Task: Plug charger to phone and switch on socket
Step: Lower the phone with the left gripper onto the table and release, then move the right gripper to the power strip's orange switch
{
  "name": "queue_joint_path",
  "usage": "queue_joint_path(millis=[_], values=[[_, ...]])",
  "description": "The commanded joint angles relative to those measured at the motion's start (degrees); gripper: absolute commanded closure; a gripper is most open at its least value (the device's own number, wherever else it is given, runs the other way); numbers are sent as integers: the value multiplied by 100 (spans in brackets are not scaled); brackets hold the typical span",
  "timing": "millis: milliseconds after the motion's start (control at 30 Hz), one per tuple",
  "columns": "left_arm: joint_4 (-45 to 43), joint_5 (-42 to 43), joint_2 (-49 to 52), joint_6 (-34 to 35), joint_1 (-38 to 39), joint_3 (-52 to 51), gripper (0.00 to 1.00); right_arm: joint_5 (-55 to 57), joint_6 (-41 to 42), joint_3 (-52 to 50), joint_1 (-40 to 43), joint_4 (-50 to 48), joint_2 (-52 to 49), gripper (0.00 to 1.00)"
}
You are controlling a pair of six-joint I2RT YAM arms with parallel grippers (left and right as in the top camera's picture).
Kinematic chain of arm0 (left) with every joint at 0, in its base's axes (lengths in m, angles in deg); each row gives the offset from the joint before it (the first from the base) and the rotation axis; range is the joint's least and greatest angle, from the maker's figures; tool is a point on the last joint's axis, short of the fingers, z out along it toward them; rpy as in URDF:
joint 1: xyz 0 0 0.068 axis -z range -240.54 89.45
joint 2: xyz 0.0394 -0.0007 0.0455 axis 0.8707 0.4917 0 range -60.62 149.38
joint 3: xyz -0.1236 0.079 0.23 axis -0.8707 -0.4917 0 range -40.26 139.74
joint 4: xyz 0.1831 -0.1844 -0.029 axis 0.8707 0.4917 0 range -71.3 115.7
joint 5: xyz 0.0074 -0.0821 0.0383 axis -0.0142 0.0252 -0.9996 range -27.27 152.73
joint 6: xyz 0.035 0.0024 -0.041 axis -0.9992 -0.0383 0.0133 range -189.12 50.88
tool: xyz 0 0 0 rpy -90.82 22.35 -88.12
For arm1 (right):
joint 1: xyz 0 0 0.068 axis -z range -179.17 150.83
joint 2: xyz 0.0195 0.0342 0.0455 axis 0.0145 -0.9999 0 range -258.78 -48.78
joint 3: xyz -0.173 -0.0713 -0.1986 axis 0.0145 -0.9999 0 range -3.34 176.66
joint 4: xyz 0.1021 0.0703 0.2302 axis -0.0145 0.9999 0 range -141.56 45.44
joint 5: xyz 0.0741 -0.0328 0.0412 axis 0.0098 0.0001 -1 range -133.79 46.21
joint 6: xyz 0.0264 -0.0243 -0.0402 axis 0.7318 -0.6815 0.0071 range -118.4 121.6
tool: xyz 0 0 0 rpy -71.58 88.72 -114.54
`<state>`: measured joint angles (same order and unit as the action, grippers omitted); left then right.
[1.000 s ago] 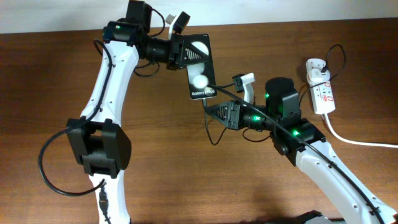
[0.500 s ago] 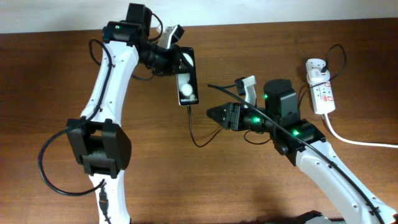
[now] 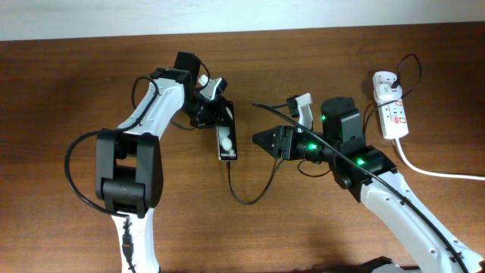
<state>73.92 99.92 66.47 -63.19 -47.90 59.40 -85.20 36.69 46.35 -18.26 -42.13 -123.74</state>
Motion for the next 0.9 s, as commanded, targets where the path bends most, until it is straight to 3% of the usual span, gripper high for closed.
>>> queue_joint_path(millis=[0,233,400,500,700,800,867], values=[[-146,22,-39,87,-4,-33,100,11,-166,61,37,-11,-17,53],[-269,170,793,289,-4,-33,100,118,-181,61,37,7,-17,53],[-295,129,807,286,-4,-33,98,160,-184,61,37,26,-17,53],[-293,87,807,286,-4,-33,86,160,-181,61,37,26,-17,53],[-293,61,807,284,-4,-33,75,157,-184,61,37,28,-17,53],[-284,-260,807,286,-4,-31,49,160,-181,61,37,28,-17,53],[-271,-767,807,306,-4,-31,39,157,-181,61,37,28,-17,53]])
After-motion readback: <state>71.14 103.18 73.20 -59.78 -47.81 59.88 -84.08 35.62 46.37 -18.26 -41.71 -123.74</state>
